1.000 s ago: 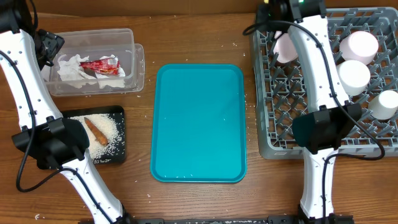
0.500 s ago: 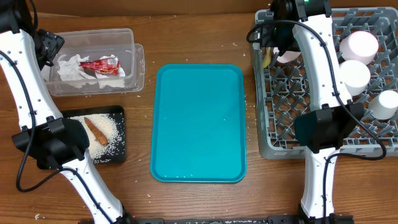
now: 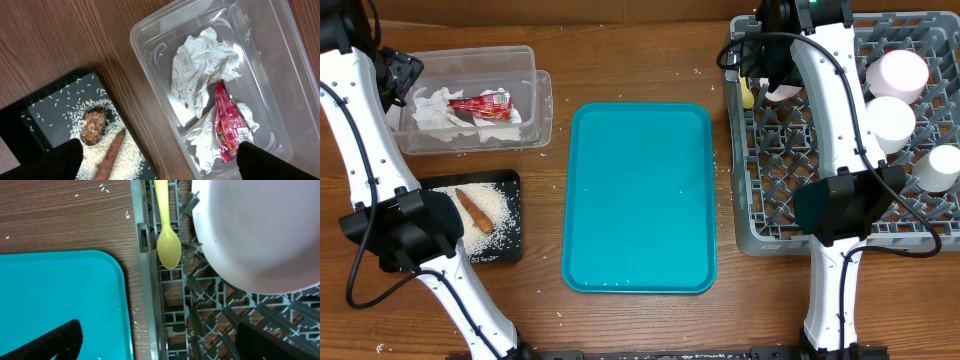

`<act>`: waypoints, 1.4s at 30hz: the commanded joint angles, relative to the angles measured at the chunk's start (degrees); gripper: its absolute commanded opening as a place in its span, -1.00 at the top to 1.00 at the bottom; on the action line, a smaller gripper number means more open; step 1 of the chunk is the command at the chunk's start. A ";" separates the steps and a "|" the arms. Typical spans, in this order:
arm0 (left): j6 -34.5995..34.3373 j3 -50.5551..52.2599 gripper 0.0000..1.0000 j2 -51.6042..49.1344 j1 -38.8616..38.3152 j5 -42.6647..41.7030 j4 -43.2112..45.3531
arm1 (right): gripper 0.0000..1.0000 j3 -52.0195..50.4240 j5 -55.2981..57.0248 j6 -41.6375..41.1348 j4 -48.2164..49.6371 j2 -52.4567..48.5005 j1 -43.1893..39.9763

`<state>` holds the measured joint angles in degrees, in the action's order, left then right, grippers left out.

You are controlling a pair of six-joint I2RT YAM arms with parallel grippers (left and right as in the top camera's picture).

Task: Sort waste into correct bins and load items into the dishwasher

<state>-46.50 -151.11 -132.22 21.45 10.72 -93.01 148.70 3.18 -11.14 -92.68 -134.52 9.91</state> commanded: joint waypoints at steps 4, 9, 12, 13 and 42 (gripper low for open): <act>0.22 0.00 -1.00 0.22 -0.26 -0.02 0.09 | -1.00 0.70 -0.35 -2.89 -2.01 8.83 2.56; 0.22 0.00 -1.00 0.22 -0.24 -0.02 0.09 | -1.00 -0.24 -0.09 -2.49 -4.39 16.48 7.21; 0.22 0.00 -1.00 0.22 -0.26 -0.02 0.09 | -1.00 -1.73 0.00 -2.43 -4.37 20.00 9.68; 0.22 0.00 -1.00 0.22 -0.26 -0.02 0.09 | -1.00 -2.95 0.20 -2.45 -4.37 21.44 10.47; 0.22 0.00 -1.00 0.22 -0.26 -0.02 0.09 | -1.00 -36.04 -5.88 -2.40 -4.35 37.11 13.53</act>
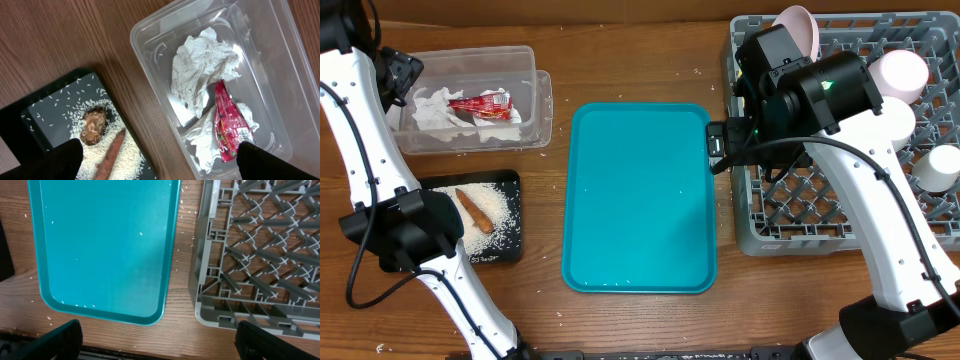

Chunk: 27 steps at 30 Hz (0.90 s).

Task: Sort waste into correct bins and load items into the dishwasher

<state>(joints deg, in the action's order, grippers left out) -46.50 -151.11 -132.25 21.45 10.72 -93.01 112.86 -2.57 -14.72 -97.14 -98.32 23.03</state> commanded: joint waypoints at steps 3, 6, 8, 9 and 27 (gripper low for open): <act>0.22 0.00 -1.00 0.24 -0.24 -0.02 0.09 | -1.00 -0.20 -0.72 1.18 0.17 0.98 0.42; 0.22 0.00 -1.00 0.24 -0.26 -0.02 0.09 | -1.00 -0.20 -1.22 1.62 0.48 1.05 0.24; 0.22 0.00 -1.00 0.24 -0.26 -0.02 0.09 | -1.00 -0.46 -1.25 4.33 3.43 1.81 0.09; 0.22 0.00 -1.00 0.24 -0.26 -0.02 0.09 | -1.00 -0.85 -1.27 5.95 6.03 2.60 0.09; 0.22 0.00 -1.00 0.24 -0.24 -0.02 0.09 | -1.00 -43.10 -7.69 10.71 50.80 32.02 -3.45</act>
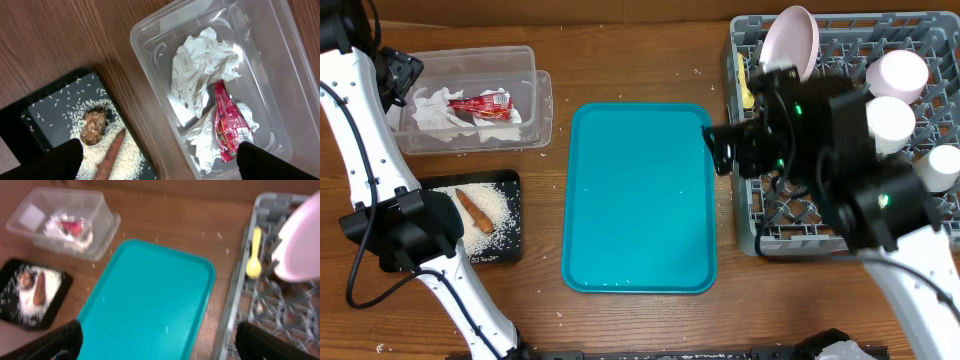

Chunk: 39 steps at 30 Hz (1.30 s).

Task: Sort waste into correct bins and load items into the dishwasher

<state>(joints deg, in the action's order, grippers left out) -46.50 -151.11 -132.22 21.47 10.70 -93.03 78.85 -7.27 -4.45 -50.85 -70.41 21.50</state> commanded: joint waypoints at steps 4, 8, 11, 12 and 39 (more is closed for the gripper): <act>0.22 0.00 -1.00 0.22 -0.28 0.00 0.11 | -1.00 -26.27 -7.85 0.44 20.13 12.35 -6.16; 0.22 0.00 -1.00 0.22 -0.28 0.00 0.11 | -1.00 -41.31 -9.62 0.39 34.82 20.20 -9.27; 0.22 0.00 -1.00 0.22 -0.26 0.00 0.11 | -1.00 -51.78 -9.55 0.42 45.31 26.75 -10.43; 0.22 0.00 -1.00 0.22 -0.26 0.00 0.11 | -1.00 -55.69 -9.55 0.42 49.31 29.57 -10.91; 0.22 0.00 -1.00 0.22 -0.26 0.00 0.11 | -1.00 -78.38 -9.29 0.44 55.41 57.35 -20.33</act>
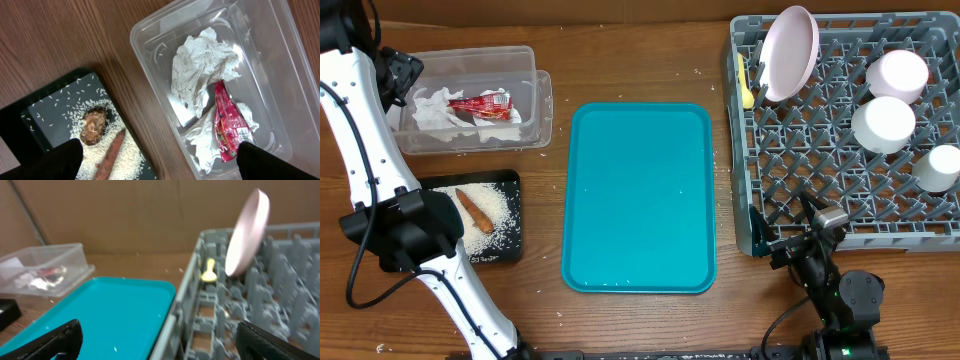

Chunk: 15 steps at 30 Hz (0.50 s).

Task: Sort waste into correct bins and load items into the dishwasher

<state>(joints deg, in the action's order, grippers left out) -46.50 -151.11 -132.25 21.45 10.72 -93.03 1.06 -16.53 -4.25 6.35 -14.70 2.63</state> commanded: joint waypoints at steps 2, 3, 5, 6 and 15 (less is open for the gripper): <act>0.22 0.00 -1.00 0.24 -0.24 -0.02 0.11 | -1.00 -0.59 0.70 0.22 -4.74 3.26 -2.03; 0.22 0.00 -1.00 0.24 -0.24 -0.02 0.11 | -1.00 -0.59 1.88 0.22 -6.69 4.39 -2.01; 0.22 0.00 -1.00 0.24 -0.26 -0.02 0.11 | -1.00 -0.59 4.66 0.17 -10.54 7.02 -1.95; 0.22 0.00 -1.00 0.24 -0.26 -0.02 0.11 | -1.00 -0.59 6.14 0.22 -10.12 8.15 -1.95; 0.22 0.00 -1.00 0.24 -0.26 -0.02 0.11 | -1.00 -0.59 9.25 0.20 -10.49 14.58 -1.97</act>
<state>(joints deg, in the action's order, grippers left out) -46.50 -151.11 -132.22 21.45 10.72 -93.01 1.06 -8.91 -4.25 -4.12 -0.95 0.84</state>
